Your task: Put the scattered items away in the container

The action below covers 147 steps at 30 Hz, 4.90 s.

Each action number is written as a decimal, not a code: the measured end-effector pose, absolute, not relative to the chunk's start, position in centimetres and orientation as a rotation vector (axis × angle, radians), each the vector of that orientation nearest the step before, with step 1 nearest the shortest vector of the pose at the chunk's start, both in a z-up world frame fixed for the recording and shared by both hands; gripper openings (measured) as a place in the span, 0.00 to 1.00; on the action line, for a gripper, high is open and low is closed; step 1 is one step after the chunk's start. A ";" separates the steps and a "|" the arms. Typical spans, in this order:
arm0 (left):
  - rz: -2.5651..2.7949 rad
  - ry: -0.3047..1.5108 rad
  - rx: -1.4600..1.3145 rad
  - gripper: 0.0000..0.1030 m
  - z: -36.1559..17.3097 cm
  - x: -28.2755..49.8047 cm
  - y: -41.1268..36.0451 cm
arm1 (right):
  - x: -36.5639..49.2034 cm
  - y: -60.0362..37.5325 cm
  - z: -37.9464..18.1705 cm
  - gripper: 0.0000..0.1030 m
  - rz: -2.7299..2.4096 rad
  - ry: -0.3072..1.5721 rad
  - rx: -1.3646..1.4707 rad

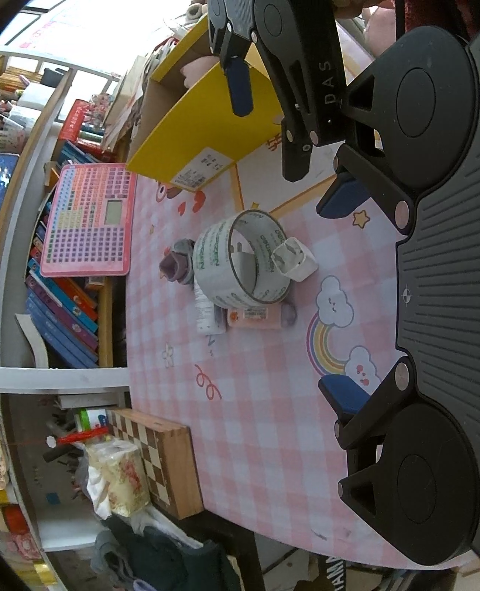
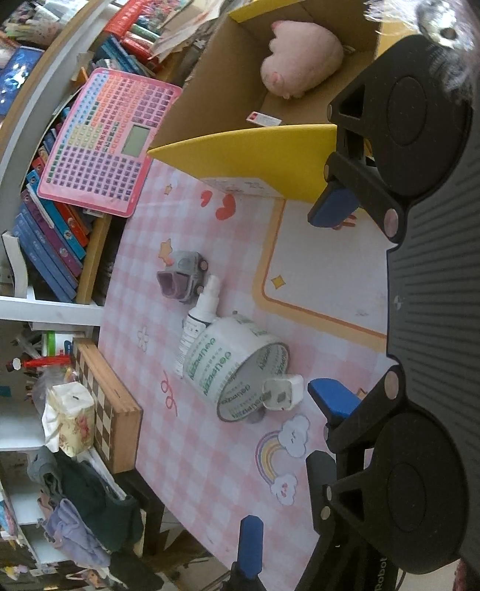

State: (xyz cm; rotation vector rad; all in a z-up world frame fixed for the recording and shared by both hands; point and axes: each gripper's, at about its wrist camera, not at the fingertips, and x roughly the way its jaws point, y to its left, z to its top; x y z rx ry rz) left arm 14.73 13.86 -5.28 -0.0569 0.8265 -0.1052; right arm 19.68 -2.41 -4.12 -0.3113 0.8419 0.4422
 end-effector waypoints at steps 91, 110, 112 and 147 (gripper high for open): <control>-0.164 0.696 -0.009 0.29 -2.3 7.7 15.0 | 14.5 -3.2 -1.8 0.04 0.562 0.911 -0.080; -0.290 0.664 0.034 0.29 -1.2 2.8 11.8 | 6.9 -7.8 -2.1 0.04 0.452 0.935 -0.017; -0.306 0.662 0.039 0.29 -1.1 2.7 11.4 | 6.4 -8.3 -2.1 0.04 0.436 0.938 -0.013; -0.563 0.632 0.136 0.29 -0.5 4.6 0.9 | 3.6 -20.7 -1.9 0.04 0.160 0.929 0.113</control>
